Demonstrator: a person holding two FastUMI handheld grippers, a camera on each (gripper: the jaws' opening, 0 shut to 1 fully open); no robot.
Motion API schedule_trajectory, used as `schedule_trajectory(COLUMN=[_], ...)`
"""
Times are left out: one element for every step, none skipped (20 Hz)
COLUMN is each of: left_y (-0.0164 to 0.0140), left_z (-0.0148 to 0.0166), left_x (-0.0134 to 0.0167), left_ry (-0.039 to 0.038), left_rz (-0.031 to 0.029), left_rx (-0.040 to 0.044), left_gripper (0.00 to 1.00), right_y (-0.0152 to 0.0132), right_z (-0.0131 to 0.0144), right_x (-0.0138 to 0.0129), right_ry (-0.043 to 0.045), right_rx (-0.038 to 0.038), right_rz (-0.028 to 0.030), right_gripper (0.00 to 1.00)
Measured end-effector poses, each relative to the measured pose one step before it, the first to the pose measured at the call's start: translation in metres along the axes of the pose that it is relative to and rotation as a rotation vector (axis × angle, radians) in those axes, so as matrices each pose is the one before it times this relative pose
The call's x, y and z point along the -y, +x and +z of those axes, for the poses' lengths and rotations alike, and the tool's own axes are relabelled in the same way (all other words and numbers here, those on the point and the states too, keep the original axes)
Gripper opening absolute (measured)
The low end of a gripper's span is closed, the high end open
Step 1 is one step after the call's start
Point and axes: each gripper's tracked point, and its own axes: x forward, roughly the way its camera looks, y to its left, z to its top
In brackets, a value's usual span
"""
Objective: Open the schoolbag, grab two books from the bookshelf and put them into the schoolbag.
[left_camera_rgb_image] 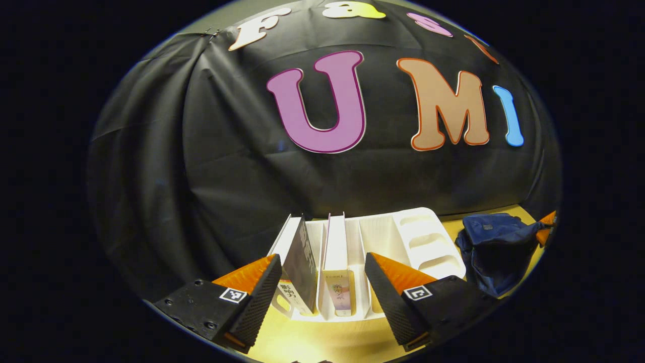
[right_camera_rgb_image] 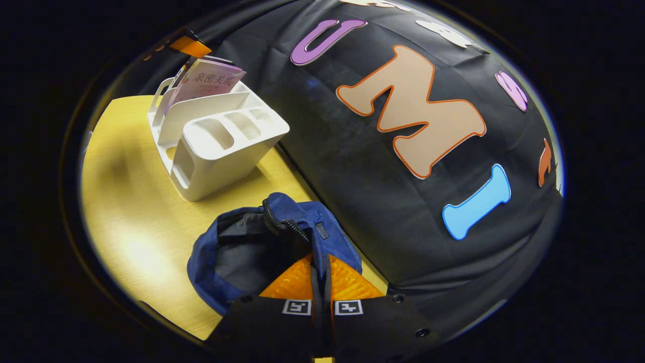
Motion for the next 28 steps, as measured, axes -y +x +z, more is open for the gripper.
schedule_trajectory(left_y=[0.00639,0.00753,0.00811,0.00841,0.00776,0.00775,0.00953,0.00722,0.00619,0.00632,0.00568,0.00481,0.0042,0.00419,0.00446,0.00508,0.00437,0.00421,0.00288,0.00368,0.00448,0.00175,0.00033,0.00035,0.00027,0.00176,-0.00233,-0.00086], left_z=[0.00417,0.00343,0.00076,0.00375,0.00204,0.00383,0.00024,-0.00236,-0.00302,-0.00378,-0.00266,-0.00246,-0.00262,-0.00298,-0.00464,-0.00541,-0.0072,-0.002,-0.00525,-0.00247,-0.00189,-0.0018,-0.00223,-0.00006,-0.00231,-0.0001,-0.00104,-0.00121], left_x=[0.00352,0.00389,0.00269,0.00228,0.00004,-0.00048,-0.00261,0.00029,0.00001,0.00097,-0.00068,0.00032,0.00128,0.00074,0.00043,0.00128,-0.00133,0.00052,-0.00041,0.00001,0.00104,-0.00088,-0.00082,-0.00004,0.00208,0.00034,0.00195,0.00206], left_ry=[0.00763,0.00827,0.00474,-0.00261,-0.00881,-0.00882,-0.00642,-0.00414,-0.00548,0.0029,0.00553,0.01359,0.01217,0.00507,0.00343,0.00443,0.0034,0.00502,0.00304,0.00509,-0.00012,-0.0006,0.00057,-0.0044,-0.00231,-0.00219,-0.00217,0.00022], left_rz=[-0.02185,-0.02187,-0.01678,-0.01378,-0.0111,-0.01126,-0.00827,-0.01704,-0.01439,-0.00938,-0.00752,-0.00528,-0.00411,-0.00205,-0.00001,-0.00361,0.00326,-0.0055,-0.00044,-0.00152,-0.00264,0.00711,0.00458,0.00262,-0.00703,0.0005,-0.00496,-0.0076], left_rx=[-0.00632,-0.01147,-0.01584,-0.01577,-0.01499,-0.01518,-0.01734,-0.03414,-0.03247,-0.03286,-0.0225,-0.0205,-0.02117,-0.02129,-0.02297,-0.03013,-0.02844,-0.02015,-0.02594,-0.01463,-0.01043,-0.01356,-0.0097,-0.00396,-0.0058,-0.00793,-0.00468,-0.00677], left_gripper=[0.96,0.96,0.96,0.96,0.96,0.96,0.96,0.96,0.96,1.0,0.96,0.96,0.95,0.94,0.93,0.88,0.85,0.88,0.86,0.78,0.76,0.71,0.66,0.57,0.47,0.37,0.39,0.36], right_y=[0.00006,0.0008,-0.00068,0.00059,-0.00013,-0.00018,-0.00103,-0.00117,-0.00058,-0.00037,-0.00085,-0.00093,0.00039,-0.0009,-0.0007,-0.00003,-0.00044,-0.00009,-0.00037,-0.0003,-0.00016,0.00064,-0.00029,-0.00049,0.00062,-0.00064,-0.00043,-0.00025], right_z=[0.00053,0.00033,0.00075,-0.00021,0.00004,-0.00057,-0.00001,-0.00139,-0.0003,-0.00133,-0.00047,-0.00034,-0.00156,-0.00066,-0.00009,-0.00138,-0.00051,-0.00024,0.00048,-0.00192,0.00003,-0.00063,0.00038,-0.00075,0.00036,-0.00196,-0.00016,0.00002], right_x=[0.00171,0.00109,0.00111,0.0003,0.00026,0.00028,-0.00116,-0.00139,0.00041,0.00034,0.00117,0.00126,0.0002,0.0003,0.00038,-0.0007,-0.00067,0.00022,-0.00035,-0.00205,-0.00077,-0.00129,-0.00065,-0.00014,0.00046,-0.00126,0.00036,-0.00003], right_ry=[-0.00228,-0.00355,-0.00304,-0.00098,-0.00056,-0.00132,-0.00302,-0.00351,-0.00299,-0.00095,0.00101,0.00227,0.00264,-0.00137,-0.00381,-0.00135,-0.00117,-0.00125,0.0006,0.00094,0.00047,0.00014,0.00013,-0.00041,0.00048,0.00155,0.00077,0.00166], right_rx=[-0.00228,-0.00513,-0.00406,-0.00256,-0.00352,-0.00145,-0.00249,-0.00292,-0.00202,-0.0023,-0.00171,-0.0022,-0.00284,-0.00085,0.00001,0.00002,-0.00101,-0.00017,-0.00095,-0.00073,0.00061,-0.00045,0.00022,0.00126,0.00049,-0.00023,0.00038,0.00092], right_rz=[-0.0039,-0.00089,-0.00152,-0.00076,-0.00084,-0.0013,0.00105,0.00081,-0.0009,-0.00113,-0.0033,-0.00275,-0.00055,-0.00277,-0.00195,-0.00032,0.00021,0.00008,0.00146,0.00249,0.00126,0.00234,0.00136,0.00116,0.00115,0.00207,0.00045,-0.0001], right_gripper=[0.02,0.03,0.03,0.03,0.03,0.02,0.03,0.02,0.02,0.03,0.02,0.02,0.02,0.03,0.03,0.02,0.02,0.02,0.03,0.03,0.03,0.03,0.03,0.03,0.03,0.03,0.03,0.02])
